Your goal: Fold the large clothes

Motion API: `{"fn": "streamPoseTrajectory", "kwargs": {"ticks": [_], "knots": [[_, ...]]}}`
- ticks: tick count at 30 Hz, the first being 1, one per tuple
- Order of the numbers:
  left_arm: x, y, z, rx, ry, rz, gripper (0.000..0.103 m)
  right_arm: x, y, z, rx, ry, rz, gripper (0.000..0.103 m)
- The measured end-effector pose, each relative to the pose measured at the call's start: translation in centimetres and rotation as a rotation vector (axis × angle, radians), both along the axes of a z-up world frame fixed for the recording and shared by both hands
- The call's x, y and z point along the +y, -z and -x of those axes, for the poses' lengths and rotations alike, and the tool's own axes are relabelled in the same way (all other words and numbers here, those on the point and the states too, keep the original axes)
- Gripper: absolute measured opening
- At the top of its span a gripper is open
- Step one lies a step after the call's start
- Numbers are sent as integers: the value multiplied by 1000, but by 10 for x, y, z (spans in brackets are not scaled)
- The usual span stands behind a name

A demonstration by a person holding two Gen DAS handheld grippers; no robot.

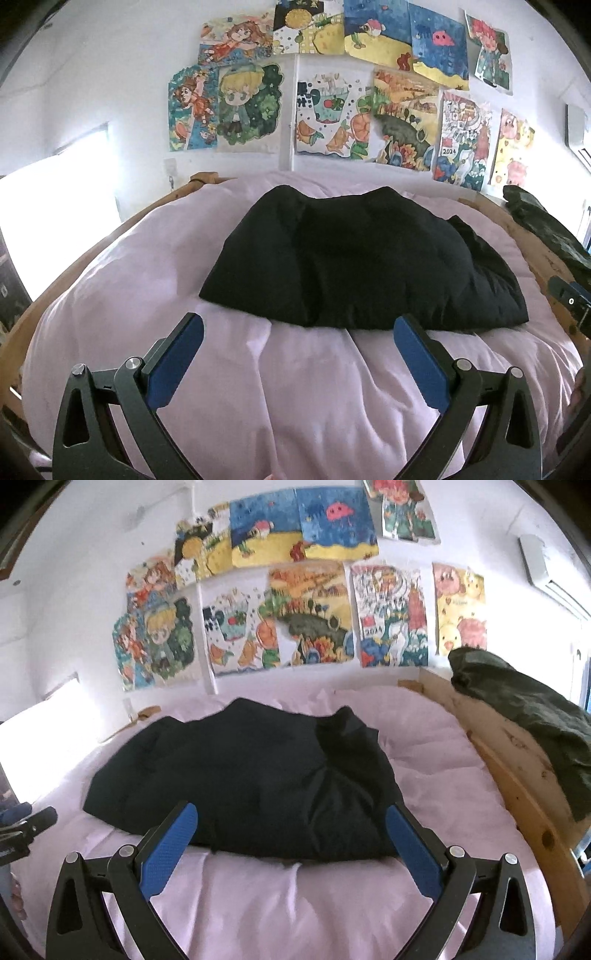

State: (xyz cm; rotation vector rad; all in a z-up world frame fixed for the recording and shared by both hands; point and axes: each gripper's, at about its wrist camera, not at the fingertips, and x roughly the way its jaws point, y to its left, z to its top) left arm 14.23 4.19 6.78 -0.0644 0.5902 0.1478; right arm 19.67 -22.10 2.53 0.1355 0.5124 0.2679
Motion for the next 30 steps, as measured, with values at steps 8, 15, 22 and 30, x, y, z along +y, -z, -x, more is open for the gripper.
{"fn": "streamPoseTrajectory", "kwargs": {"ticks": [8, 15, 22, 30], "knots": [[-11, -7, 32, -75, 18, -18, 101, 7, -11, 38, -59, 9, 8, 103], [-16, -8, 68, -159, 58, -19, 101, 12, -7, 67, -73, 18, -13, 103], [-20, -6, 85, -194, 68, -48, 101, 21, -3, 93, -92, 4, 18, 103], [-26, -1, 87, -198, 76, -69, 101, 34, 1, 110, -140, -41, 52, 103]]}}
